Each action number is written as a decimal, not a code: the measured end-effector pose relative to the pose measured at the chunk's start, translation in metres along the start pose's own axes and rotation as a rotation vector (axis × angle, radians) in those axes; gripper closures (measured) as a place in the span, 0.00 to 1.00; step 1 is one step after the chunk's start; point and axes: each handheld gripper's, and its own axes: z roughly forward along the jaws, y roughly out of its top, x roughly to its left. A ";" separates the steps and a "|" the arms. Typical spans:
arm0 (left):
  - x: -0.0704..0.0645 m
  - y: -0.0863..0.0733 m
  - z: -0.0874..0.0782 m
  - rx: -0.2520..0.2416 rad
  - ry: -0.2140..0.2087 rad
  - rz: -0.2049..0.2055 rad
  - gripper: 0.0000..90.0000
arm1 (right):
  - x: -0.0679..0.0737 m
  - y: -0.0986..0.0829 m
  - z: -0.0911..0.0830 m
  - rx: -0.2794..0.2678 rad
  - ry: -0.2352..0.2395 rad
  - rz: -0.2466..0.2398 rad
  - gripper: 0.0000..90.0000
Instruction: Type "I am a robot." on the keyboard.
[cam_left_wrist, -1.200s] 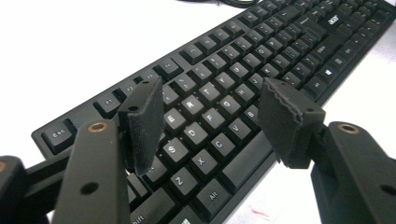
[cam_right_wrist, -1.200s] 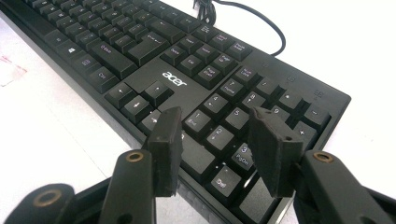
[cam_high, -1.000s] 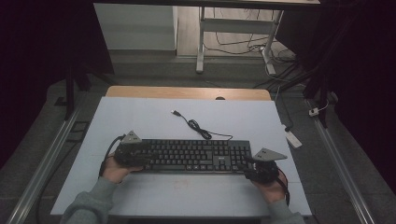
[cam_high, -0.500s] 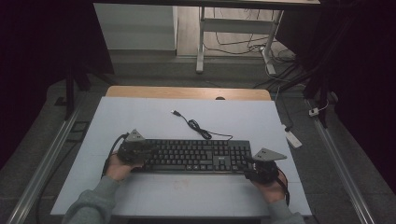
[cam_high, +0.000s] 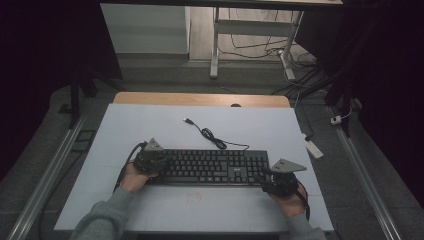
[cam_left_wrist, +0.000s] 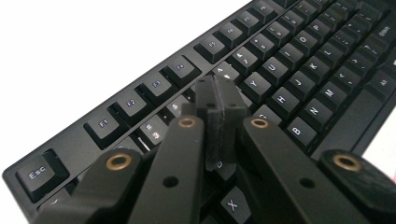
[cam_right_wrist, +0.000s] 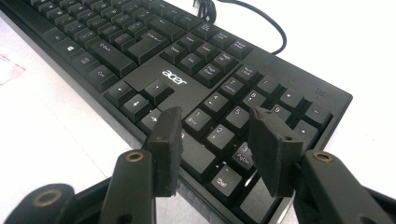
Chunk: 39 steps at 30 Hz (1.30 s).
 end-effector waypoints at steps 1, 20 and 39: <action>0.000 0.000 0.001 0.003 0.000 0.001 0.99 | 0.000 0.000 0.000 0.001 0.000 0.000 0.61; -0.003 -0.001 0.008 0.028 0.013 0.009 0.99 | 0.000 0.000 0.001 0.001 0.002 -0.002 0.61; -0.002 -0.001 -0.026 -0.054 -0.040 -0.045 0.46 | 0.000 0.000 -0.001 0.003 -0.003 -0.003 0.61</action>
